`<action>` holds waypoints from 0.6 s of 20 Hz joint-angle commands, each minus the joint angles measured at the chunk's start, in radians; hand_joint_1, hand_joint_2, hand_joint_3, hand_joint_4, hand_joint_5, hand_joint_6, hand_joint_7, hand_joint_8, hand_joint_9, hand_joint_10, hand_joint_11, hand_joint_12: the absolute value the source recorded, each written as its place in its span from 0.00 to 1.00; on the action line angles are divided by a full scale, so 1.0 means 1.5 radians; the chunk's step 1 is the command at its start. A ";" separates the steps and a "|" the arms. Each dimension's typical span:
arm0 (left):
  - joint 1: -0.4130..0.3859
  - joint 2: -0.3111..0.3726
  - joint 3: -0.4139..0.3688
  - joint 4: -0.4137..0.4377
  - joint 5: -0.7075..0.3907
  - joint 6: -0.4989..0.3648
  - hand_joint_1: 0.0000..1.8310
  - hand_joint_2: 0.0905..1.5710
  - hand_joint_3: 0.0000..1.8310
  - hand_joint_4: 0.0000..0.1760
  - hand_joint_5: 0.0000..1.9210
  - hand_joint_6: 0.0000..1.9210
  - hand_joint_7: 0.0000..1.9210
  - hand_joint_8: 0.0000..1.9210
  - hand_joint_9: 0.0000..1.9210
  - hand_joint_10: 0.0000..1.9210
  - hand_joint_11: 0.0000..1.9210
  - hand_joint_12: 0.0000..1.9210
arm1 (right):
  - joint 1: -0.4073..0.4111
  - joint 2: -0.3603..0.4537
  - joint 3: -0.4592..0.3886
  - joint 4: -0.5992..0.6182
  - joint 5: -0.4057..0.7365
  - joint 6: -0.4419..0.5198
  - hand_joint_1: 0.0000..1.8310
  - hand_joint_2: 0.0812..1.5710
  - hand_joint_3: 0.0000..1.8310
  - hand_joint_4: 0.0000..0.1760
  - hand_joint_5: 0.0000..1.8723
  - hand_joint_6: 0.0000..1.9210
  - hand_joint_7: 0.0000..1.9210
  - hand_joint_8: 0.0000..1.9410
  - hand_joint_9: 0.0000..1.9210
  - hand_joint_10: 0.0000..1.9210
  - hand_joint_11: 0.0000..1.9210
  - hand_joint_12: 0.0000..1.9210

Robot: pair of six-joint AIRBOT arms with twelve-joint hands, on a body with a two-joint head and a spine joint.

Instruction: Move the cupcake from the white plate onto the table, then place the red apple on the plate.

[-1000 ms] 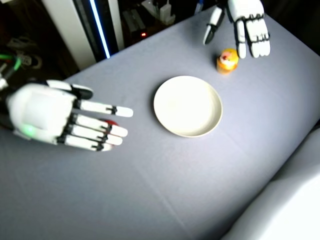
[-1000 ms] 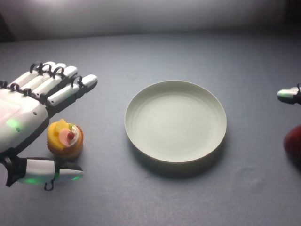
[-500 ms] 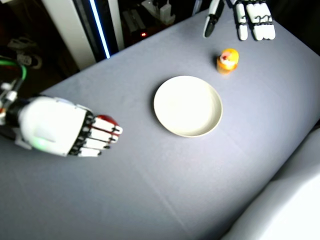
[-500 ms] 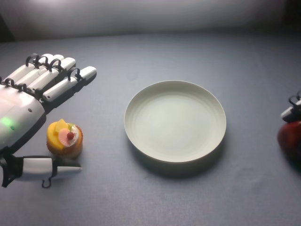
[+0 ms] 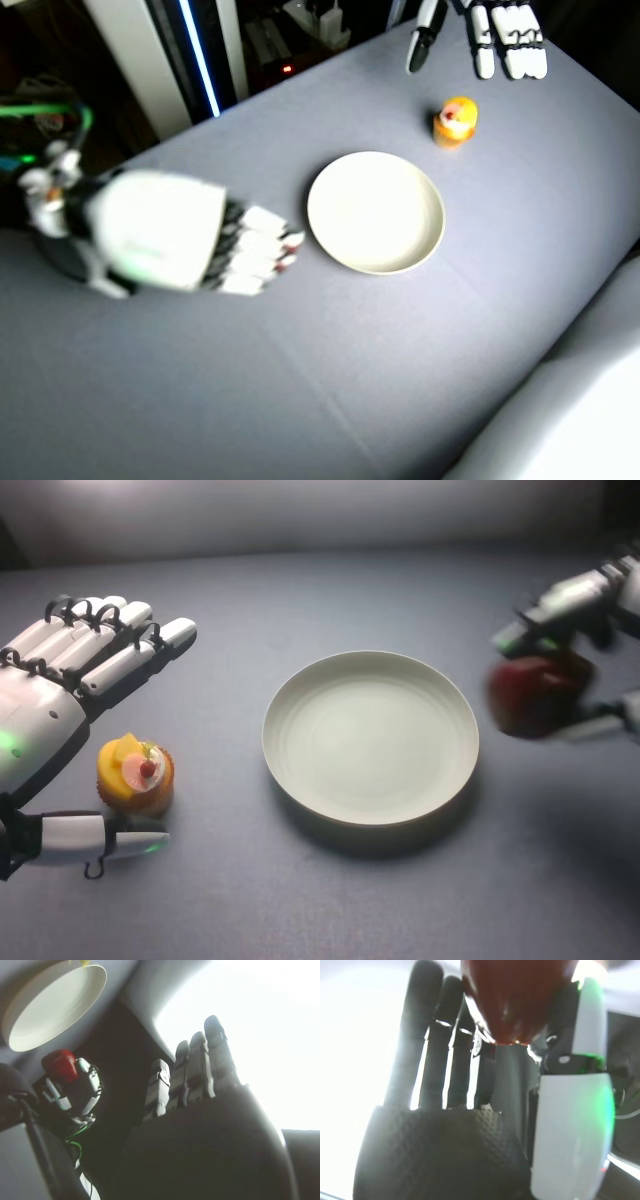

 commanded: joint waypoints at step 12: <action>-0.011 -0.005 0.005 0.017 -0.081 -0.007 0.45 0.47 0.00 0.90 0.00 0.00 0.00 0.00 0.00 0.00 0.00 0.00 | 0.140 -0.216 0.127 -0.155 -0.116 0.085 0.67 0.61 0.00 0.00 0.74 0.12 0.52 0.70 0.51 0.84 0.46 0.96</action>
